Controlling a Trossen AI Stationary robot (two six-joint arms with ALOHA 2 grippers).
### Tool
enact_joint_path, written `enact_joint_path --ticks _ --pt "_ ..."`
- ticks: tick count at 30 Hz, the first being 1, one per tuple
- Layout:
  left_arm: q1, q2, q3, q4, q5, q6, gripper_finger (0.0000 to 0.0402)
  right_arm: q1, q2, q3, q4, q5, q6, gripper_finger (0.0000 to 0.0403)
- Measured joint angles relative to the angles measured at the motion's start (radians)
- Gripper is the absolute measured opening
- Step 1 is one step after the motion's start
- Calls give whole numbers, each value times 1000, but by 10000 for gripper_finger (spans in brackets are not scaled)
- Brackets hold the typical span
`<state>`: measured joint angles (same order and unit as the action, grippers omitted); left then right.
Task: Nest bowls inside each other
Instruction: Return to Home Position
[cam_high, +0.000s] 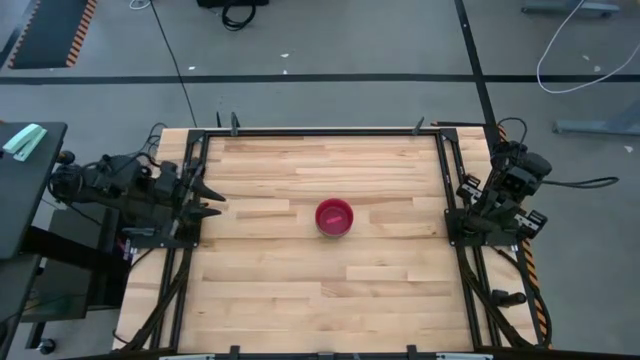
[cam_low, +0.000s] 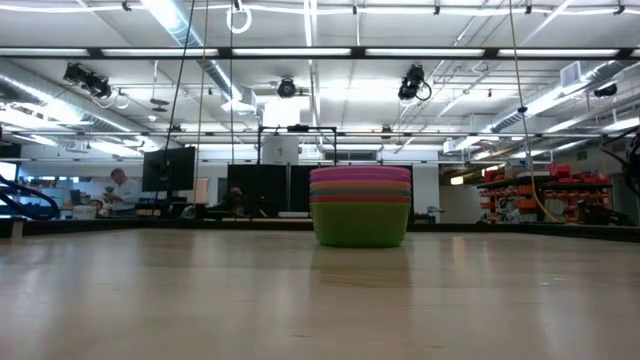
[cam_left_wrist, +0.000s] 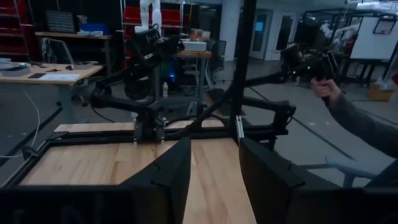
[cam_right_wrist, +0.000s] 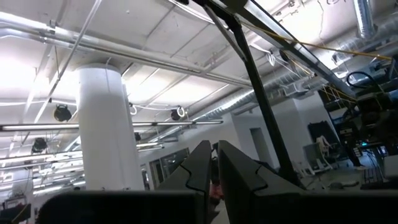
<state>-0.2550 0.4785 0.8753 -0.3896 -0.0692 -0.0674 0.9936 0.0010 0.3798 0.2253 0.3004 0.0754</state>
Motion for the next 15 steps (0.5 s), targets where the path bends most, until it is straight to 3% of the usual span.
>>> enact_joint_path --ticks 11,15 --pt "0 -120 -2 -84 0 -25 135 0 0 -11 -25 -4 1 39" --pt "0 -178 -100 17 0 -25 142 -1 0 -43 -10 -4 11 39"
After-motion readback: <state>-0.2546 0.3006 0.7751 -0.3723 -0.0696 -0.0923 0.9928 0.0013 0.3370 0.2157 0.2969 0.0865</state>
